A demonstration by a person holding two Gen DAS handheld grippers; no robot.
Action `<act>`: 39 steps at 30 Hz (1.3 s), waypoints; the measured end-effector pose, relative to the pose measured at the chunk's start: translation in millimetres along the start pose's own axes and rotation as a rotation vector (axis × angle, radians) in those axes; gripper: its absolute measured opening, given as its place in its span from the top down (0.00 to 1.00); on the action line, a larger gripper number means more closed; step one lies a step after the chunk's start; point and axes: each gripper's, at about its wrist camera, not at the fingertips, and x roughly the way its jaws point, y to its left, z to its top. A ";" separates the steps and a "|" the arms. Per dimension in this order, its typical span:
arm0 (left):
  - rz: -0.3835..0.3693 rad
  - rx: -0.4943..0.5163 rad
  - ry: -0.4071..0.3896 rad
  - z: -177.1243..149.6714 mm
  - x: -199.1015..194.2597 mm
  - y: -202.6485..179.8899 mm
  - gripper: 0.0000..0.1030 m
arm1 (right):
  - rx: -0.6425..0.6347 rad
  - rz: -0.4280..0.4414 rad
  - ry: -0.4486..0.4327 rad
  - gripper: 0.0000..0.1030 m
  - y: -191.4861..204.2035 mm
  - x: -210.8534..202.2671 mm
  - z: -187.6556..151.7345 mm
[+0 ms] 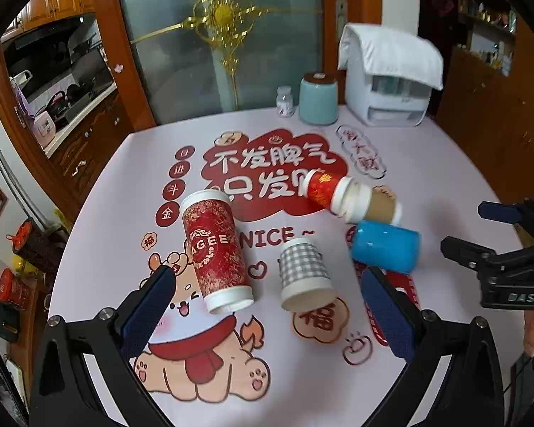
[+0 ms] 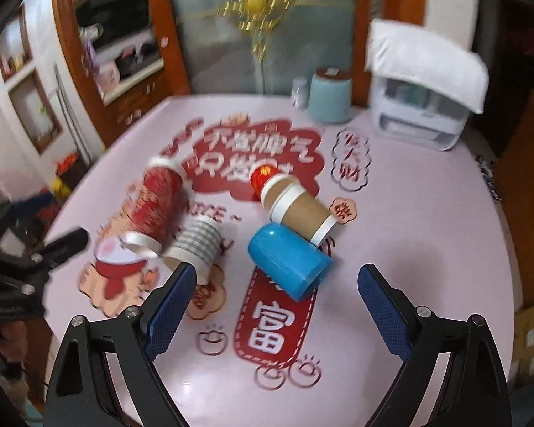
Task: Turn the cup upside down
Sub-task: 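Move the right gripper to the blue cup and close on it, then lift the blue cup with the right gripper and rotate it upright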
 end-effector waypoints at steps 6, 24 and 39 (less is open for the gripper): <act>0.011 -0.008 0.102 -1.4 56.1 -1.2 0.01 | -0.062 -0.044 0.127 0.09 -3.4 84.8 11.1; 0.029 0.013 0.144 -14.4 91.9 -9.6 0.01 | -0.399 -0.218 0.352 0.23 45.4 205.2 0.5; 0.021 -0.055 0.178 -21.1 94.9 11.0 0.01 | -0.333 -0.268 0.423 0.37 31.3 235.1 -10.3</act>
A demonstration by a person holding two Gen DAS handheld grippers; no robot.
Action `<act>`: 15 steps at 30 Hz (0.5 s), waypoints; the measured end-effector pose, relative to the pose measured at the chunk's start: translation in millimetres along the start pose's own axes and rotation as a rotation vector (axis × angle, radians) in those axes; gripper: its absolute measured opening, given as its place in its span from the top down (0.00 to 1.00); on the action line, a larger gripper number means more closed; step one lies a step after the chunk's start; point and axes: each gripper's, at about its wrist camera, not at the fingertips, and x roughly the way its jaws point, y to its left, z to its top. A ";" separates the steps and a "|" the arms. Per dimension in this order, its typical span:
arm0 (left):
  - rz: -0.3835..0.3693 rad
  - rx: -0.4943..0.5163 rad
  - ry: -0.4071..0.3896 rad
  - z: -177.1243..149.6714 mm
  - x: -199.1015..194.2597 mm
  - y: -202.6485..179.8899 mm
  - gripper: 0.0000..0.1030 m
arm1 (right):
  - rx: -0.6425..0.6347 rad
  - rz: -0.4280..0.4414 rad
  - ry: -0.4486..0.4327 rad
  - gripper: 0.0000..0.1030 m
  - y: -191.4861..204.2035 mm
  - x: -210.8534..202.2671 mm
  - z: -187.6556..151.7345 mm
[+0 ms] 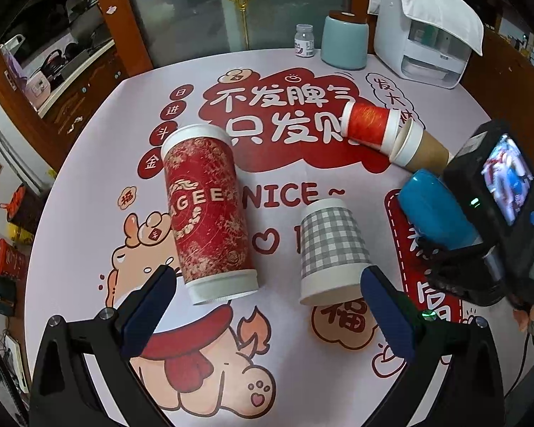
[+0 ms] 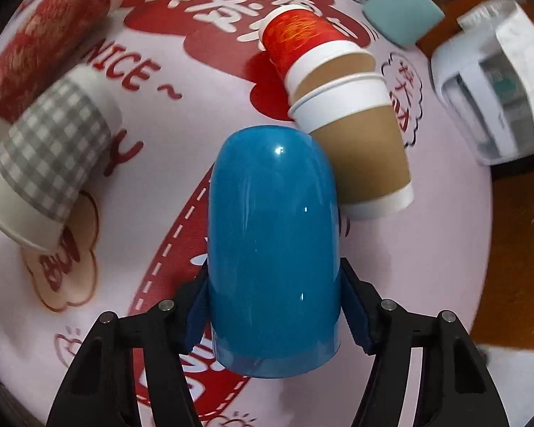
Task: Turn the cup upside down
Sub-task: 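Lift the blue cup with the right gripper and rotate it upright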
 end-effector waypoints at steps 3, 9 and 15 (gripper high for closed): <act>0.001 -0.004 -0.003 -2.8 -2.9 3.6 0.01 | 0.059 0.051 -0.018 0.38 -6.7 -8.3 -4.4; -0.011 -0.009 -0.007 -13.7 -8.9 5.7 0.01 | 0.230 0.229 -0.038 0.38 -13.7 -31.5 -29.4; -0.034 -0.007 0.005 -30.1 -15.6 2.1 0.01 | 0.385 0.403 -0.052 0.38 -9.5 -50.8 -70.5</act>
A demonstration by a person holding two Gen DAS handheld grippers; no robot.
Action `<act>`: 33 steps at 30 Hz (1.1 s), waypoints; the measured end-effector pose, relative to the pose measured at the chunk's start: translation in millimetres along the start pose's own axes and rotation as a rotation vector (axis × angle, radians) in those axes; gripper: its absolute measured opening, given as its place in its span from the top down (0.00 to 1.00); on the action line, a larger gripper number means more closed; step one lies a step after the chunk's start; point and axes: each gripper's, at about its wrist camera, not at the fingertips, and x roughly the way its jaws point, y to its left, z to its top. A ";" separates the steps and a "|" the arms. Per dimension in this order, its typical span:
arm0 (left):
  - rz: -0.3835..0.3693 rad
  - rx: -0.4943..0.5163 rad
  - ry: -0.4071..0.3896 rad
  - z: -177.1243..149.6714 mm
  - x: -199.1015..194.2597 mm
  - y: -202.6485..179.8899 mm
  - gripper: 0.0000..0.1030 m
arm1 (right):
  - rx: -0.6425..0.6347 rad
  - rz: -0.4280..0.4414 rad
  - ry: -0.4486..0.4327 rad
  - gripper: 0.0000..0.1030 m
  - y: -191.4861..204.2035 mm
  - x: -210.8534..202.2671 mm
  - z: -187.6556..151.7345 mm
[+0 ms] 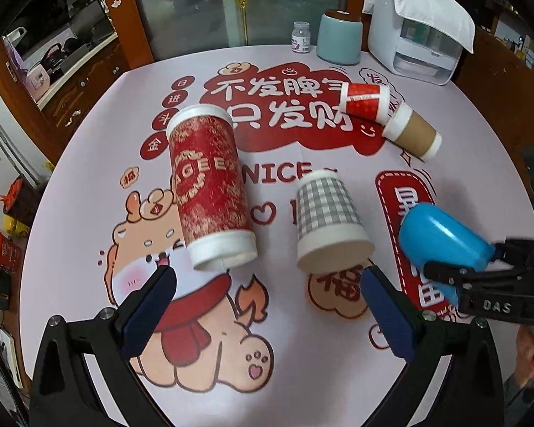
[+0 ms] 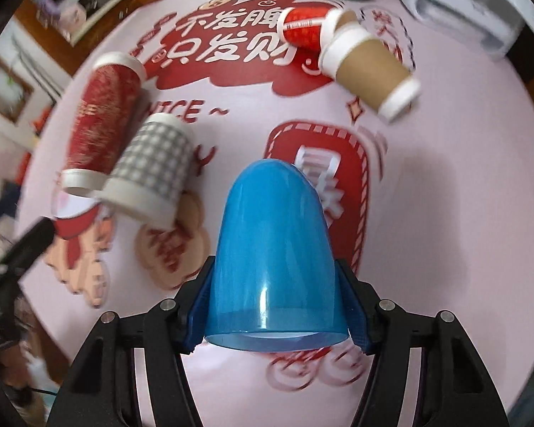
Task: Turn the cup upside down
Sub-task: 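Lift the blue cup with the right gripper and rotate it upright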
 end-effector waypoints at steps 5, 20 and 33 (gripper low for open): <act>-0.022 -0.010 0.008 -16.4 -7.2 1.8 0.01 | 0.139 0.165 0.014 0.38 2.0 -5.6 -44.6; -0.060 -0.032 0.044 -50.3 -13.6 8.3 0.01 | 0.288 0.219 -0.010 0.38 20.1 1.7 -103.2; -0.073 -0.010 0.053 -57.4 -13.2 0.2 0.01 | 0.271 0.255 0.044 0.36 30.4 15.4 -115.2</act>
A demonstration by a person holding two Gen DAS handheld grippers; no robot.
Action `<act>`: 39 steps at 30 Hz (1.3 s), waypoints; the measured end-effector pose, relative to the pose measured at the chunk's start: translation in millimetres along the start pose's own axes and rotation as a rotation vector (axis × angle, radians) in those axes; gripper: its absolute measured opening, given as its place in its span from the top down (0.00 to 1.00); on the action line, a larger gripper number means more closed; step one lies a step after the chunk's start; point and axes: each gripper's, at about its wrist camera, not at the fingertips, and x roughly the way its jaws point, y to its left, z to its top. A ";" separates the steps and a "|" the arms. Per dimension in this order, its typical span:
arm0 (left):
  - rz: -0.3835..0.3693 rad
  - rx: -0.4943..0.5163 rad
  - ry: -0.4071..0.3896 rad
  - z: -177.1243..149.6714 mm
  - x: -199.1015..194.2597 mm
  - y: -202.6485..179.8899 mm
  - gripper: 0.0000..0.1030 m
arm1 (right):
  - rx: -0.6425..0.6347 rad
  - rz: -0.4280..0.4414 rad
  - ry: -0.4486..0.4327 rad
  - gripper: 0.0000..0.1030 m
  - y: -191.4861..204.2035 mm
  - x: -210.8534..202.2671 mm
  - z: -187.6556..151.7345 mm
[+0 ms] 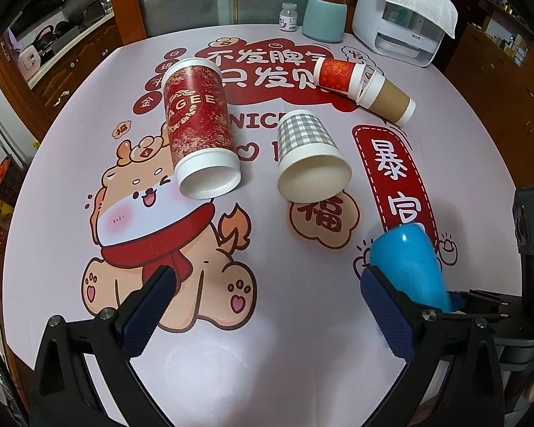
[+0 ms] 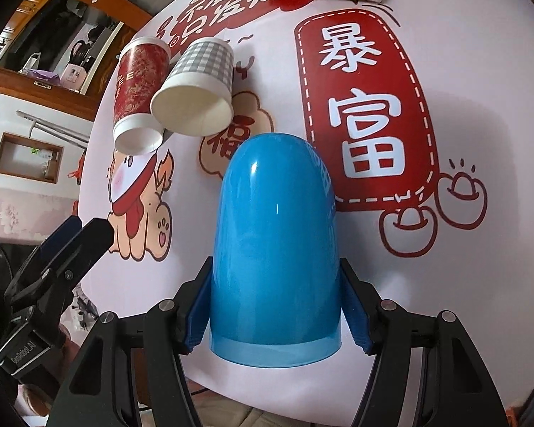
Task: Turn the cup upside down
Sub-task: 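Lift the blue cup with the right gripper and rotate it upright, then lower the blue cup onto the table and open the right gripper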
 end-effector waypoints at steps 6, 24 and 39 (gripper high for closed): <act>-0.004 0.005 0.011 -2.3 3.5 -2.1 0.01 | -0.021 0.008 -0.009 0.33 3.7 -0.4 -3.3; -0.031 -0.032 0.044 -5.8 11.1 9.1 0.01 | -0.096 0.033 -0.053 0.31 17.3 -19.5 -15.8; -0.039 -0.049 0.066 -10.3 19.1 19.7 0.01 | -0.152 0.014 -0.066 0.31 34.6 -16.4 -25.1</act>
